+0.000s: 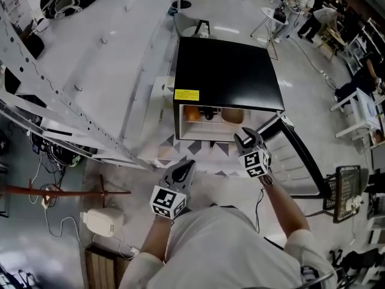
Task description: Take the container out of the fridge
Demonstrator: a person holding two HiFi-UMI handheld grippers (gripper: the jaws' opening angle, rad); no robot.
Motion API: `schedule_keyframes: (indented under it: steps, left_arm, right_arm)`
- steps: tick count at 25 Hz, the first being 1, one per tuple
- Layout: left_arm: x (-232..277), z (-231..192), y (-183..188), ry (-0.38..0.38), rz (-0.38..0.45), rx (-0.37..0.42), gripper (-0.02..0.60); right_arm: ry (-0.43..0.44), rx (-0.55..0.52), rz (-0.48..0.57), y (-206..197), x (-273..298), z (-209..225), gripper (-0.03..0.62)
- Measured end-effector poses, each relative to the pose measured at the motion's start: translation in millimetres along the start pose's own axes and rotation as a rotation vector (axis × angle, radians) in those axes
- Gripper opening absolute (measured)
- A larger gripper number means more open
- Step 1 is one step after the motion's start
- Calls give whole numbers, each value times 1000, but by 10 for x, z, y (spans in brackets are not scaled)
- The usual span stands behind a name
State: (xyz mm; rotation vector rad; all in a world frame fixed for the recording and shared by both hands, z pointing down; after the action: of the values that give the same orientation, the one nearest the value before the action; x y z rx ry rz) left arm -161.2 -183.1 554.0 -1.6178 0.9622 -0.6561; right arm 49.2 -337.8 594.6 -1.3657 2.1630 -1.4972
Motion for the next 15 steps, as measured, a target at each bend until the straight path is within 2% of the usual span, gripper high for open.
schedule_keyframes:
  steps: [5,9,13,15]
  left_arm:
    - [42,-30,19,-21,-12,4,5]
    - [42,-59,71,-24,-8,10,5]
    - [12,-81,72,-23,-9,5,5]
    - [-10,-88,55,-24,-16,-1,5]
  right_arm:
    - [28,-93,-48,-97,355,-124,199]
    - [56,-158,-101,-230,590,-198,210]
    - [83,-238,-196,-453,802,-223,244]
    - [111,-292,-257,-569,899,-257,291]
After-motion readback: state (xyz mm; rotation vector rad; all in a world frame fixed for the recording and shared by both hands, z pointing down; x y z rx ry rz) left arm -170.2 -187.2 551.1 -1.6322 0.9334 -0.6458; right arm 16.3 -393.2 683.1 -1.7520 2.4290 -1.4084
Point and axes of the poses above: the fingertips, and each gripper's own axes: x forward along the fingers, z to its right, y out of its top, the point moved 5 cm from there along -x, backward along the fingers, and after that the axes turned 11 degrees about z, right-handed, at the moved point
